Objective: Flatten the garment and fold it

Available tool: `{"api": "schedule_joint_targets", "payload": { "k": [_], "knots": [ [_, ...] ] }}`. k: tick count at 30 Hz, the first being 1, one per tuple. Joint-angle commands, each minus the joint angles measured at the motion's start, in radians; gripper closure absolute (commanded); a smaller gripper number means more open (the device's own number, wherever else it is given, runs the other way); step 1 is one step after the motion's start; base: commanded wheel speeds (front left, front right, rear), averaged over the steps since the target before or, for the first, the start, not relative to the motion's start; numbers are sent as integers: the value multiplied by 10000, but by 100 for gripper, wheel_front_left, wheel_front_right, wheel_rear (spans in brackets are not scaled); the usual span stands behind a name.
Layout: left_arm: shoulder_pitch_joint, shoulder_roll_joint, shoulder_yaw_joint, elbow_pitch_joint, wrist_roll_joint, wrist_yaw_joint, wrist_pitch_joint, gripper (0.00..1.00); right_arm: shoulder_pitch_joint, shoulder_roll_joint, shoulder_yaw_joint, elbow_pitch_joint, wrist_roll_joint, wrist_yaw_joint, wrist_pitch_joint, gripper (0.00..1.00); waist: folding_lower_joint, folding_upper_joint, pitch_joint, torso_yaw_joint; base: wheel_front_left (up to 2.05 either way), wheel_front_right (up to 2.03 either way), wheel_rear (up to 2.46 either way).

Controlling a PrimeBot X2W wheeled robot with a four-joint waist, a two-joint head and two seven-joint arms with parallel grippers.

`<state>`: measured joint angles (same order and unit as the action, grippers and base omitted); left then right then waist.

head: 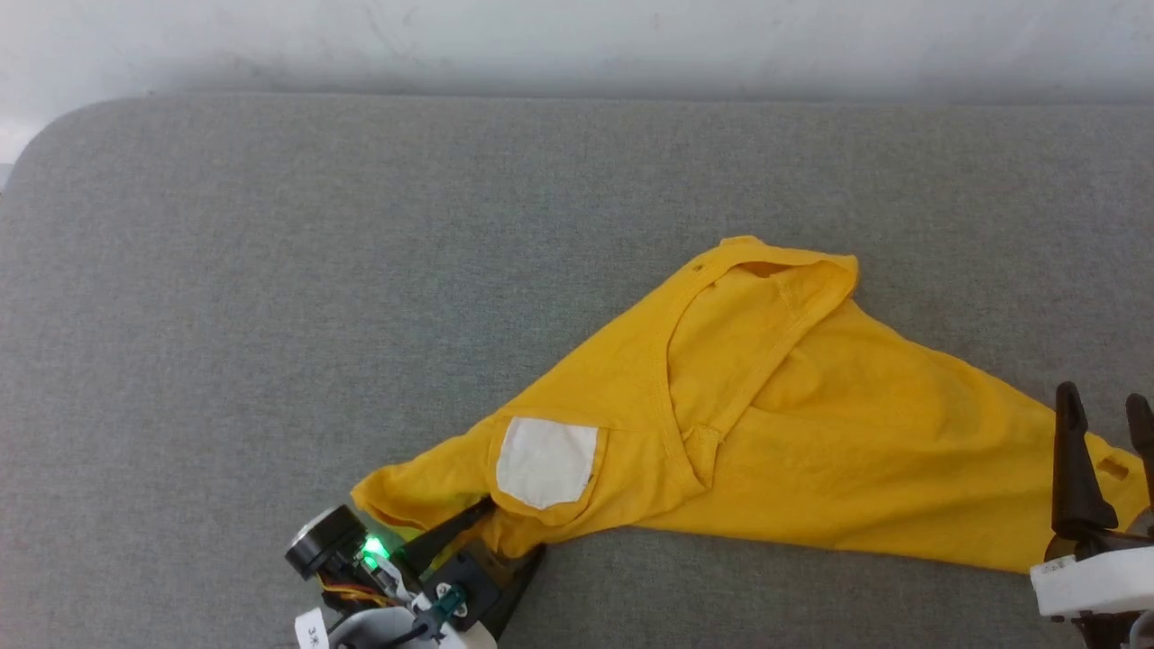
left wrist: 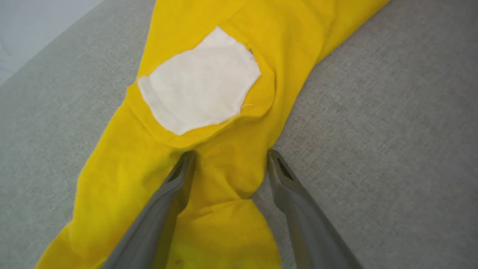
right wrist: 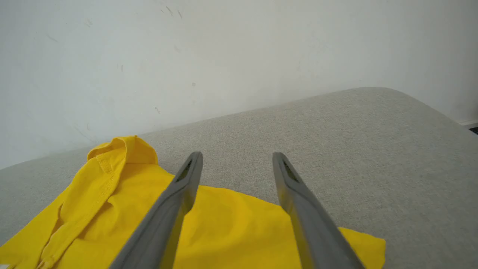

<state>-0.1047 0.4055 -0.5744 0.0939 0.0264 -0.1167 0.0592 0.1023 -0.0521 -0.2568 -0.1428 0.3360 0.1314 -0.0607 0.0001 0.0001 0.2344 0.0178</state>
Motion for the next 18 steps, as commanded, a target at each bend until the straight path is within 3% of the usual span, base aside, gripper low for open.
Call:
{"api": "schedule_joint_targets", "payload": {
  "k": [1, 3, 4, 5, 6, 11, 18],
  "knots": [
    [-177, 3, -57, 366, 85, 77, -10, 0, -145, 18, 9, -5, 76, -7, 30, 0, -1, -1, 99, -88, 0, 0, 0],
    [-246, -56, -168, 773, -23, 39, 22, 0, -184, 18, -12, 6, 74, -7, 40, 0, -1, -1, 109, -147, 0, 0, 0],
    [-252, -87, -241, 905, -127, 12, 55, 39, -201, 18, -34, 9, 71, -7, 41, 0, -1, -1, 100, -176, 0, 0, 0],
    [-262, -121, -283, 974, -261, -10, 50, 89, -215, 18, -64, 11, 65, -7, 38, 0, -1, -1, 87, -200, 0, 0, 0],
    [-266, -154, -277, 992, -408, -22, 12, 100, -226, 18, -95, 15, 65, -7, 32, 0, -1, -1, 64, -220, 0, 0, 0],
    [-65, -112, 34, 427, -1340, -60, 115, 100, -224, 18, -119, 71, 125, -7, 23, 0, -1, -1, -91, -306, 0, 0, 0],
    [-188, -22, 1270, -2365, -3972, -104, 665, 100, -204, 18, -172, 118, 236, -7, -64, 0, -1, -1, 40, -254, 0, 0, 0]
  ]
}}
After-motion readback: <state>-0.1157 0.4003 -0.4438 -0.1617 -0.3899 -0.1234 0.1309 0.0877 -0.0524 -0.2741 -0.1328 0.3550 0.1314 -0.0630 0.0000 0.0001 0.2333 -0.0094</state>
